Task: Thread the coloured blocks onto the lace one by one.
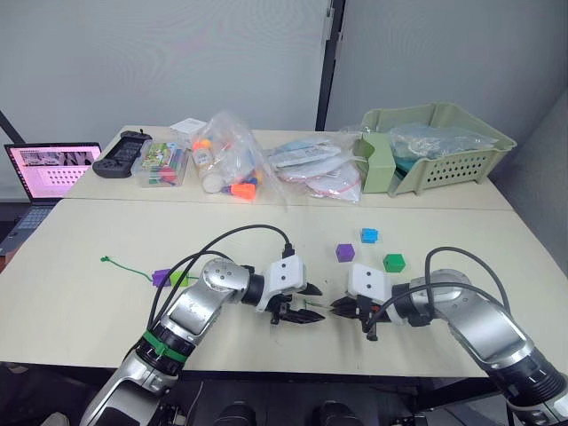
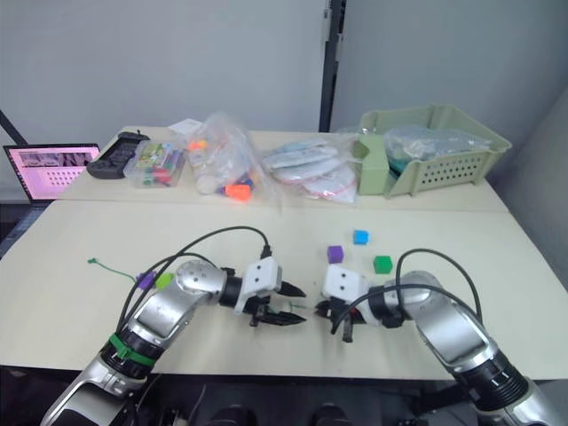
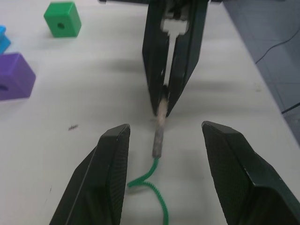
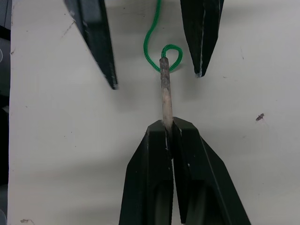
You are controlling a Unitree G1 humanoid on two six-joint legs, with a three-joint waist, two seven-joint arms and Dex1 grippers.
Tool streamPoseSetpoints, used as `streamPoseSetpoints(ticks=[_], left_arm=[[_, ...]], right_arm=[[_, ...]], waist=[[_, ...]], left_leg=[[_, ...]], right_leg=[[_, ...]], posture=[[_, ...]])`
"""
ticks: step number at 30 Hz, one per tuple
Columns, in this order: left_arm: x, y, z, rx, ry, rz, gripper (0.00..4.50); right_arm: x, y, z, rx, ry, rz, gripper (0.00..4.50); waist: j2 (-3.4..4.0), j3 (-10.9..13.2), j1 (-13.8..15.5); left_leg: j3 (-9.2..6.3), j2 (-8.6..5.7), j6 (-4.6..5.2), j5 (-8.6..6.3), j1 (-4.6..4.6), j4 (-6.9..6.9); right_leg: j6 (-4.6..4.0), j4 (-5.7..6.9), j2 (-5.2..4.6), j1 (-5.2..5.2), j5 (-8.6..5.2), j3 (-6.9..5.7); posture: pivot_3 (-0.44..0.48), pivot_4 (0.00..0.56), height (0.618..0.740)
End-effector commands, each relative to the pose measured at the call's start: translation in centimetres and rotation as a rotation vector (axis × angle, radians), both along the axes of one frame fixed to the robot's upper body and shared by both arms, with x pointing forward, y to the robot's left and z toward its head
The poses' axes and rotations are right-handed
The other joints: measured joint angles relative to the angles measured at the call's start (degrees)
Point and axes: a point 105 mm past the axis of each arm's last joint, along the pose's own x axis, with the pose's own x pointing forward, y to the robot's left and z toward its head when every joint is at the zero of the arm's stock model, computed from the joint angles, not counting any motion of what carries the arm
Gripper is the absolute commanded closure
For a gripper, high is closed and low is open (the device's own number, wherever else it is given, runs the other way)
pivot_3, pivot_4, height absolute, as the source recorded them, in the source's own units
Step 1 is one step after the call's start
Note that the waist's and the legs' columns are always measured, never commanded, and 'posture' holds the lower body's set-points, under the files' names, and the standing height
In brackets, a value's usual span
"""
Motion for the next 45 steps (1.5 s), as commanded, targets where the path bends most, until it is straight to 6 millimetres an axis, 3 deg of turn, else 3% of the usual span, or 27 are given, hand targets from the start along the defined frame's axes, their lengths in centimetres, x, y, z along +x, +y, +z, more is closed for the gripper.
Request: streamPoseSetpoints(ticks=[1,15,23,38,42,45], left_arm=[[0.0,-0.4,1.0,-0.016,-0.047,-0.019,1.93],[0.2,-0.6,0.8,-0.018,-0.058,-0.013,1.93],[0.1,-0.8,0.6,-0.014,-0.05,-0.019,4.45],[0.2,-0.9,0.7,-0.014,-0.049,-0.017,4.48],[0.3,-0.7,0.7,-0.008,-0.051,-0.014,4.5],[0.3,-0.5,0.7,-0.002,-0.052,-0.012,4.5]], right_arm=[[-0.1,0.2,0.9,0.007,-0.037,0.005,4.5],[-0.1,0.2,0.9,0.009,-0.032,0.0,4.5],[-0.1,0.2,0.8,0.012,-0.03,-0.001,4.5],[-0.3,0.3,1.0,0.045,-0.026,-0.029,4.5],[-0.4,-0.4,1.8,0.092,-0.034,-0.097,3.12],[-0.6,-2.2,2.4,0.133,-0.052,-0.214,2.12]], waist=[[0.0,0.0,0.0],[0.0,0.0,0.1],[0.0,0.0,0.1],[0.0,0.0,0.1],[0.0,0.0,0.1],[-0.01,0.0,0.3]], left_leg=[[0.0,0.0,0.0,0.0,-0.01,0.0],[0.0,-0.01,0.0,0.0,0.0,0.0],[0.0,-0.01,0.0,0.0,0.0,0.0],[0.0,-0.01,0.0,0.0,-0.01,0.0],[0.0,-0.01,0.0,0.0,-0.02,0.0],[-0.04,-0.02,0.0,0.0,-0.05,0.0]], right_leg=[[0.0,0.0,-0.01,0.0,0.0,0.0],[0.0,-0.03,-0.02,0.03,0.0,0.0],[0.0,-0.04,-0.02,0.03,0.0,0.0],[0.0,-0.04,-0.01,0.03,0.0,0.0],[0.0,-0.04,-0.02,0.03,0.0,0.01],[0.01,-0.05,-0.02,0.03,0.0,-0.02]], posture=[[0.0,0.15,0.74],[0.0,0.15,0.74],[0.0,0.15,0.74],[0.0,0.15,0.74],[0.0,0.15,0.74],[0.0,0.15,0.74]])
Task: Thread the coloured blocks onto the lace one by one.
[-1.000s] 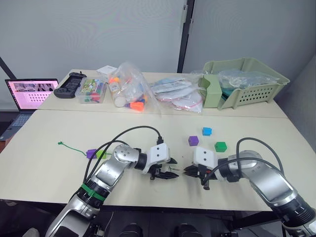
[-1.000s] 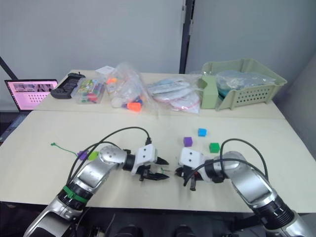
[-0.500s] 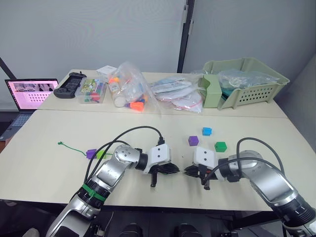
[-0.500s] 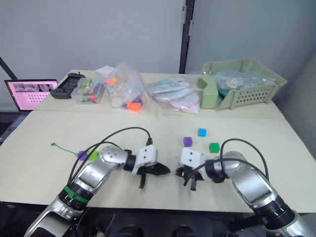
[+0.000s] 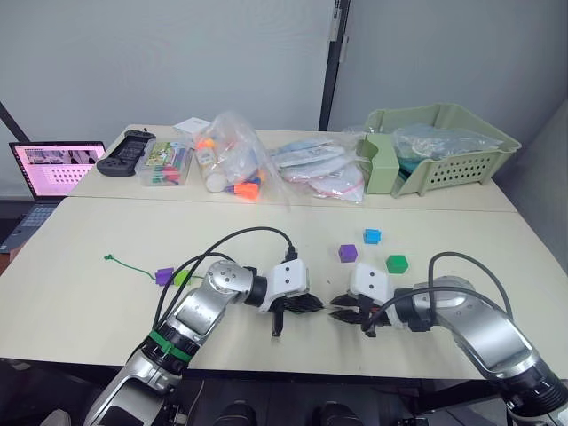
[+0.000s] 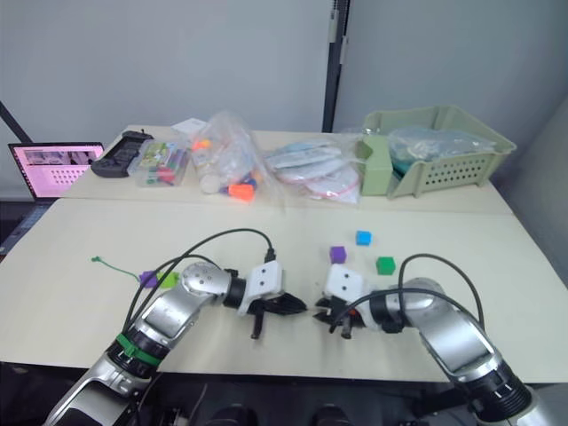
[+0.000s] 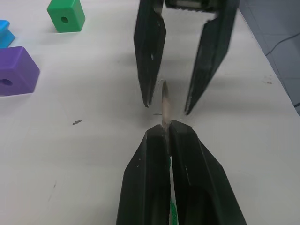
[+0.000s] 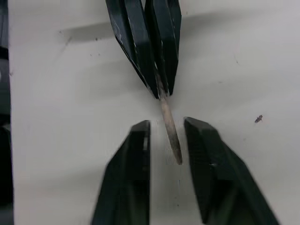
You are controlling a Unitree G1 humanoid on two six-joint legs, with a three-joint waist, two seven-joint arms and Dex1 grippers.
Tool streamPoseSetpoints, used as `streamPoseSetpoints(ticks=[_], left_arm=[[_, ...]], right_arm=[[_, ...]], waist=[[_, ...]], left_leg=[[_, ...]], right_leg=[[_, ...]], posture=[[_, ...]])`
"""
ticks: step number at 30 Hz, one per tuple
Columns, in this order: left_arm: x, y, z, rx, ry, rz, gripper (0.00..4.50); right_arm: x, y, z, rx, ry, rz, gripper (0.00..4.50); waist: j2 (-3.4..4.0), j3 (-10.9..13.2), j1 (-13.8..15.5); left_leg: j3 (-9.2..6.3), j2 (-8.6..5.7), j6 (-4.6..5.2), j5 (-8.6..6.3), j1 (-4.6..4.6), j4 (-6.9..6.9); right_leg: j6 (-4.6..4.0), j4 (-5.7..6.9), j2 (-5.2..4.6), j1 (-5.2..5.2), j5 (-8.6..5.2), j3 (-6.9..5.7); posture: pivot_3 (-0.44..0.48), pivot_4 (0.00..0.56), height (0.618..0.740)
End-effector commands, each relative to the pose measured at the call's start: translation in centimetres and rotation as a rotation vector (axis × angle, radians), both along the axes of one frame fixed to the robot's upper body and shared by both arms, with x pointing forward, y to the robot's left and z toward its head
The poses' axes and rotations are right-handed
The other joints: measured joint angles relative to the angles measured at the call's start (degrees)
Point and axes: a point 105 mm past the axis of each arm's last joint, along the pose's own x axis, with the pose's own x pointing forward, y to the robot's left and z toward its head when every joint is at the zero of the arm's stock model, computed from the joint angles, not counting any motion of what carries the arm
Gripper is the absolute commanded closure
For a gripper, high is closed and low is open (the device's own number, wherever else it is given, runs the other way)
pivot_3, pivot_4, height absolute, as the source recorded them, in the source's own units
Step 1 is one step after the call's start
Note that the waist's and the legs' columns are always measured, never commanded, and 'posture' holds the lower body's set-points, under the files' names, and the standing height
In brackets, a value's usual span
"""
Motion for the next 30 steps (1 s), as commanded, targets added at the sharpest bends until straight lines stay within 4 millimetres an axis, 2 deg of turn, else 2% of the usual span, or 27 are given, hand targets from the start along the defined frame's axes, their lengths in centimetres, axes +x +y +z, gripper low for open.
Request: streamPoseSetpoints(ticks=[1,6,11,14,17,22,27,30], left_arm=[[0.2,0.0,0.8,-0.004,-0.03,-0.002,4.5],[0.2,0.3,0.7,0.002,-0.033,-0.001,4.5],[0.3,0.3,1.1,-0.001,-0.039,0.005,4.5],[0.3,0.4,1.3,-0.004,-0.038,0.005,4.5],[0.1,0.5,1.4,-0.011,-0.028,-0.001,4.5],[0.1,0.5,1.5,-0.011,-0.022,0.005,4.5],[0.2,0.5,1.4,-0.011,-0.02,0.019,4.5],[0.3,0.6,1.4,-0.009,-0.024,0.029,4.5]], right_arm=[[0.1,-1.7,1.8,0.047,-0.059,-0.121,1.71],[-0.5,-4.8,1.6,0.164,-0.055,-0.396,0.04],[0.2,-7.9,-0.1,0.225,-0.133,-0.782,0.02],[0.8,-8.2,-1.1,0.232,-0.173,-0.898,0.02],[2.7,-8.8,-1.2,0.27,-0.258,-1.04,0.02],[4.9,-9.6,-0.9,0.297,-0.319,-1.096,0.02],[7.6,-10.2,-1.8,0.314,-0.294,-1.144,0.02],[8.2,-10.0,-2.4,0.337,-0.276,-1.156,0.02]], waist=[[0.0,0.0,0.0],[0.0,0.0,-0.1],[0.03,0.0,-0.3],[0.03,0.0,-0.5],[0.04,0.0,-0.7],[0.04,0.0,-0.5],[0.04,0.0,-0.5],[0.05,0.0,-0.6]], left_leg=[[0.01,0.0,0.0,0.0,0.01,0.0],[0.0,0.01,0.0,0.0,0.02,0.0],[0.02,0.01,0.0,0.0,0.02,-0.03],[0.06,0.02,0.0,0.0,0.07,-0.04],[0.06,0.05,0.0,0.0,0.1,-0.07],[0.09,0.01,0.0,0.0,0.07,-0.09],[0.09,0.01,0.0,0.0,0.08,-0.1],[0.09,0.02,0.0,0.0,0.1,-0.15]], right_leg=[[0.0,-0.01,0.0,0.01,0.0,0.01],[0.0,-0.02,0.01,0.02,0.0,0.0],[0.01,0.0,0.0,0.0,0.0,0.05],[0.01,0.03,0.01,-0.01,-0.01,0.09],[0.0,0.02,0.06,-0.01,-0.01,0.09],[0.0,-0.01,0.02,-0.02,-0.01,0.12],[0.0,-0.03,0.02,0.0,0.0,0.12],[-0.01,-0.02,0.03,-0.01,0.0,0.12]], posture=[[0.0,0.15,0.74],[0.0,0.15,0.74],[0.0,0.15,0.74],[0.0,0.15,0.74],[0.0,0.15,0.74],[0.0,0.15,0.74],[0.0,0.15,0.74],[0.0,0.15,0.74]])
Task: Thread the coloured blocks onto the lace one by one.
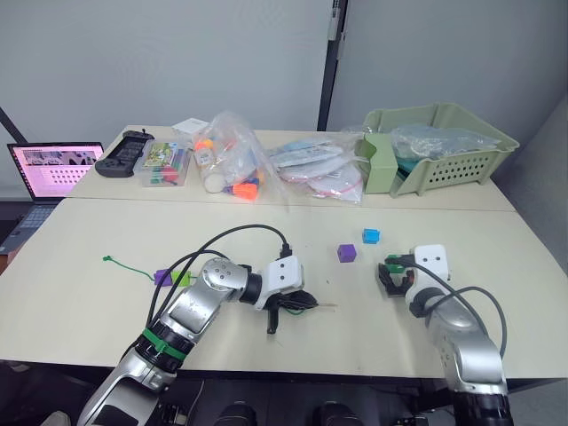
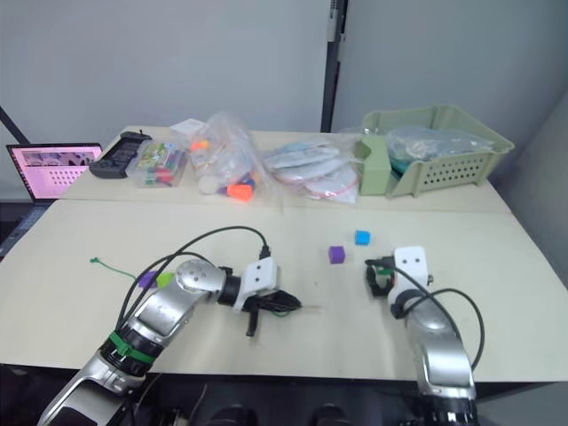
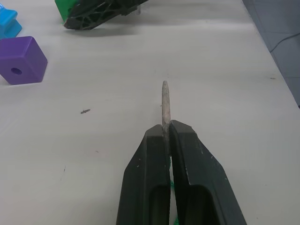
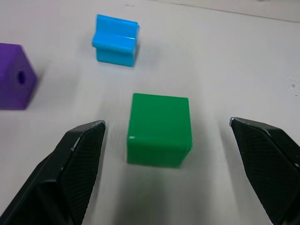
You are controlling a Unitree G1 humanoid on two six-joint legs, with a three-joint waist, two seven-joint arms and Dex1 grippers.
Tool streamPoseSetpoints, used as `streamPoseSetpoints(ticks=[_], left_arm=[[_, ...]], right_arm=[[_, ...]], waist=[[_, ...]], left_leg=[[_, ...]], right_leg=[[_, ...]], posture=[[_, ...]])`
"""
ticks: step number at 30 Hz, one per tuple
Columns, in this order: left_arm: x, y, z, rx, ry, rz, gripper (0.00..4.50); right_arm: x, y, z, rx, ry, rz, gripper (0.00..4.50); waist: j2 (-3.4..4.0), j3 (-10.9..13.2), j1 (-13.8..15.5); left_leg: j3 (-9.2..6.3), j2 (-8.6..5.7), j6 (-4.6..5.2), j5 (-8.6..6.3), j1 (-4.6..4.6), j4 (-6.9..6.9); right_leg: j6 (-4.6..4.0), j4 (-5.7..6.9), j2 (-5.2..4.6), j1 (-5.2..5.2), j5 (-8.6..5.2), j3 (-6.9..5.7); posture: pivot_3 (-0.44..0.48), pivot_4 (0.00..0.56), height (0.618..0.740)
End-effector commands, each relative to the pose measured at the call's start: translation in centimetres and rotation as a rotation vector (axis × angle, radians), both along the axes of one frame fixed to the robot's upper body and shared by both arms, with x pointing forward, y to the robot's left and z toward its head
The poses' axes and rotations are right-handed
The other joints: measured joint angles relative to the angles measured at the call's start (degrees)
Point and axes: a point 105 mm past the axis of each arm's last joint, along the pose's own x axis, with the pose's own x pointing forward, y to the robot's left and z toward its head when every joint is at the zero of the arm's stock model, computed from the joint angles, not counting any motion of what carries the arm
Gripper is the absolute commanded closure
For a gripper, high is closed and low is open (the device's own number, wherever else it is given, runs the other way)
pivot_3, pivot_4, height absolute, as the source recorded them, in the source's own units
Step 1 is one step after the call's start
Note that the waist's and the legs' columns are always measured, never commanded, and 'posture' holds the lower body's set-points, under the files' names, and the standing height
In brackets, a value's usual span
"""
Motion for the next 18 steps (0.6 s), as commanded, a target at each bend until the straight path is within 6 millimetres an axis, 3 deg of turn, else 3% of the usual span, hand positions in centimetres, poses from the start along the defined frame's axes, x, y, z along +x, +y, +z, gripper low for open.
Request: streamPoseSetpoints(ticks=[1,9,13,18], left_arm=[[0.1,-0.2,1.1,-0.021,-0.04,0.0,4.5],[0.2,0.0,1.1,-0.016,-0.039,0.014,4.5],[0.2,0.0,1.0,-0.014,-0.04,0.014,4.5],[0.4,0.1,0.9,-0.014,-0.041,0.02,4.5]], right_arm=[[0.4,-0.2,0.4,0.027,-0.042,-0.022,0.54],[0.2,0.5,1.5,0.079,-0.103,-0.023,3.25],[-0.7,1.5,2.0,0.1,-0.116,-0.029,3.3],[-5.4,7.0,3.6,0.162,-0.124,0.048,3.3]], waist=[[0.0,0.0,0.0],[0.01,0.0,0.0],[0.01,0.0,0.0],[0.05,0.0,-0.1]], left_leg=[[0.0,0.0,0.0,0.0,0.0,-0.01],[-0.02,-0.01,0.0,0.0,-0.01,-0.01],[-0.02,0.0,0.0,0.0,-0.02,-0.02],[-0.1,0.03,0.0,0.0,-0.06,-0.1]], right_leg=[[0.0,0.0,0.0,0.0,0.0,0.0],[0.0,0.0,-0.02,0.01,0.0,0.0],[0.0,0.01,-0.02,-0.02,0.0,0.0],[0.0,0.09,0.02,-0.1,0.0,-0.03]], posture=[[0.0,0.15,0.74],[0.0,0.15,0.74],[0.0,0.15,0.74],[0.0,0.15,0.74]])
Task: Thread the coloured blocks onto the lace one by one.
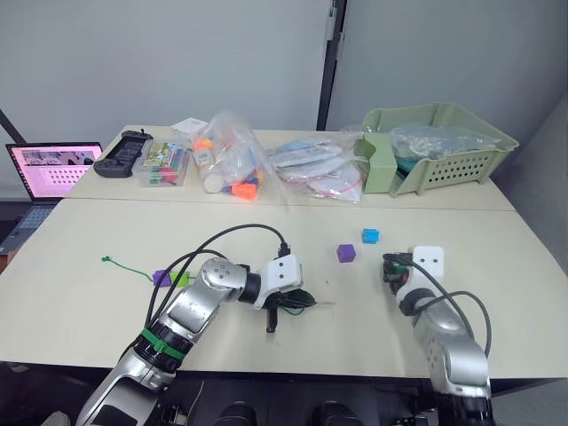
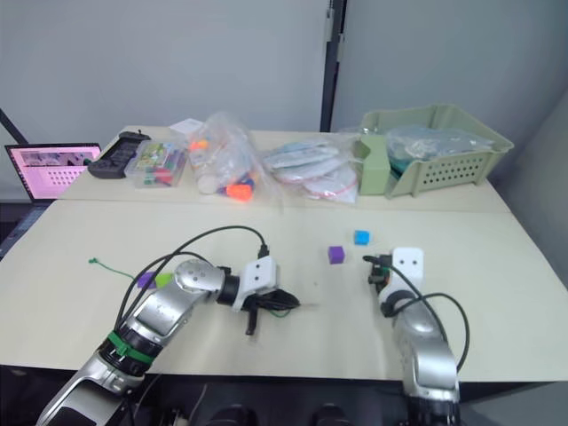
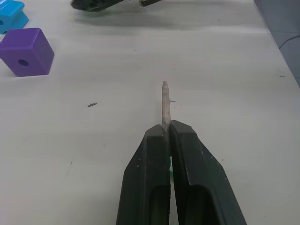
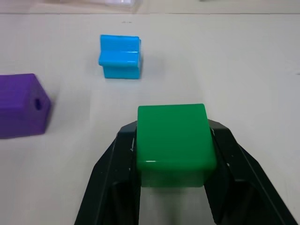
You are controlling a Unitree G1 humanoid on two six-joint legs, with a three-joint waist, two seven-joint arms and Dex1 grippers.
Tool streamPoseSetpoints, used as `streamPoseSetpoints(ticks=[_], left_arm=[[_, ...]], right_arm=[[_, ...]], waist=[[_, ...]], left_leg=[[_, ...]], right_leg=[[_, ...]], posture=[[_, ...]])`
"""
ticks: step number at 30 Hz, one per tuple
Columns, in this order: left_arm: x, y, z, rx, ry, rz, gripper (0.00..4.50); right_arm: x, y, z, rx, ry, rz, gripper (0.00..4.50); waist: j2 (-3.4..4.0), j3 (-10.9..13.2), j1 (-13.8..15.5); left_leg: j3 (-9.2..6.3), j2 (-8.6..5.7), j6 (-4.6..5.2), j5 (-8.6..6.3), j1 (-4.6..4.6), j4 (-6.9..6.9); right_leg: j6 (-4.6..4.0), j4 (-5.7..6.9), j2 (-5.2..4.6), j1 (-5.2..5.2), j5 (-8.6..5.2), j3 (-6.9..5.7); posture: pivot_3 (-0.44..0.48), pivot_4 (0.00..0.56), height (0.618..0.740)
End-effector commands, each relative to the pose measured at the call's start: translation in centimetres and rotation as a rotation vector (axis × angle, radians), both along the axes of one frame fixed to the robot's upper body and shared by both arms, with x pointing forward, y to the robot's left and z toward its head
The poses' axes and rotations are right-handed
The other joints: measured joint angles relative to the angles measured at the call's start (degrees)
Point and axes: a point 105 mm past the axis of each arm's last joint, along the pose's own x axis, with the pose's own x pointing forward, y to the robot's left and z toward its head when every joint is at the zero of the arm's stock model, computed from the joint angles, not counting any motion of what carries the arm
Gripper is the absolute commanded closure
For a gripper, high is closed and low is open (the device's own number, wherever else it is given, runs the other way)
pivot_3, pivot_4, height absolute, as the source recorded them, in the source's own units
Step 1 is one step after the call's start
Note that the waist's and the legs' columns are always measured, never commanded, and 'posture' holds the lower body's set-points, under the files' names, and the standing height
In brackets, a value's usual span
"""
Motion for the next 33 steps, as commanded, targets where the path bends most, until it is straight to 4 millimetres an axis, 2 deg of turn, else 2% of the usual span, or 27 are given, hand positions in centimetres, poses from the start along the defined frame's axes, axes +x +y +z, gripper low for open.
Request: streamPoseSetpoints(ticks=[1,4,8,11,13,21,23,29,30,33], left_arm=[[0.1,-0.3,1.0,-0.024,-0.047,-0.01,4.5],[0.3,-0.4,1.1,-0.024,-0.049,-0.01,4.5],[0.3,-0.5,1.1,-0.025,-0.046,-0.016,4.5],[0.1,-0.5,1.1,-0.021,-0.044,-0.025,4.5],[0.0,-0.3,1.1,-0.019,-0.043,-0.026,4.5],[0.0,0.1,1.0,-0.008,-0.041,-0.025,4.5],[0.1,0.0,1.0,-0.007,-0.041,-0.025,4.5],[0.2,0.2,1.0,-0.004,-0.042,-0.022,4.5],[0.2,0.2,1.0,-0.005,-0.043,-0.02,4.5],[0.2,0.2,1.0,-0.005,-0.044,-0.017,4.5]], right_arm=[[-2.7,3.7,2.6,0.021,-0.053,0.082,3.3],[-5.1,6.2,2.0,0.032,0.008,0.138,3.3],[-6.1,7.4,0.4,0.046,0.081,0.15,3.3],[-6.0,7.6,-1.7,0.034,0.154,0.125,3.3],[-6.0,7.5,-2.4,0.045,0.176,0.098,3.3],[-5.7,7.7,-2.5,0.09,0.158,0.089,3.3],[-5.7,7.2,-1.6,0.107,0.116,0.069,2.27],[-6.4,5.7,2.3,0.069,-0.018,0.126,0.28],[-6.7,5.5,3.4,0.054,-0.049,0.177,0.04],[-7.4,5.4,5.3,0.0,-0.09,0.32,0.04]], waist=[[0.01,0.0,-0.1],[0.01,0.0,-0.1],[0.01,0.0,0.0],[0.01,0.0,0.0],[0.01,0.0,0.0],[-0.01,0.0,-0.1],[-0.01,0.0,-0.1],[-0.01,0.0,0.1],[-0.01,0.0,0.1],[-0.02,0.0,0.0]], left_leg=[[0.01,0.0,0.0,0.0,-0.02,0.0],[0.02,0.0,0.0,0.0,-0.02,0.01],[0.03,-0.01,-0.01,0.01,0.01,0.05],[0.05,0.0,-0.01,0.01,0.02,0.05],[0.04,0.01,-0.01,0.01,0.01,0.05],[0.04,0.04,-0.01,0.01,0.05,0.04],[0.04,0.03,-0.01,0.01,0.04,0.04],[0.04,0.01,-0.01,0.0,-0.03,0.04],[0.04,0.0,-0.01,0.0,-0.03,0.04],[0.03,0.01,-0.01,0.01,-0.03,0.04]], right_leg=[[0.0,-0.02,-0.01,-0.03,0.0,0.01],[0.0,-0.08,-0.03,-0.02,-0.01,0.02],[0.02,-0.12,-0.04,0.04,-0.02,0.0],[0.03,-0.13,-0.03,0.03,-0.03,0.0],[0.02,-0.13,-0.02,0.02,-0.05,-0.02],[0.14,-0.13,-0.02,0.05,-0.13,-0.02],[0.14,-0.13,-0.02,0.05,-0.12,-0.02],[0.14,-0.16,-0.05,0.02,-0.12,-0.02],[0.15,-0.17,-0.04,0.02,-0.13,-0.02],[0.15,-0.16,-0.02,0.03,-0.13,-0.03]], posture=[[0.0,0.15,0.74],[0.0,0.15,0.74],[0.0,0.15,0.74],[0.0,0.15,0.74],[0.0,0.15,0.74],[0.0,0.15,0.74],[0.0,0.15,0.74],[0.0,0.15,0.74],[0.0,0.15,0.74],[0.0,0.15,0.74]])
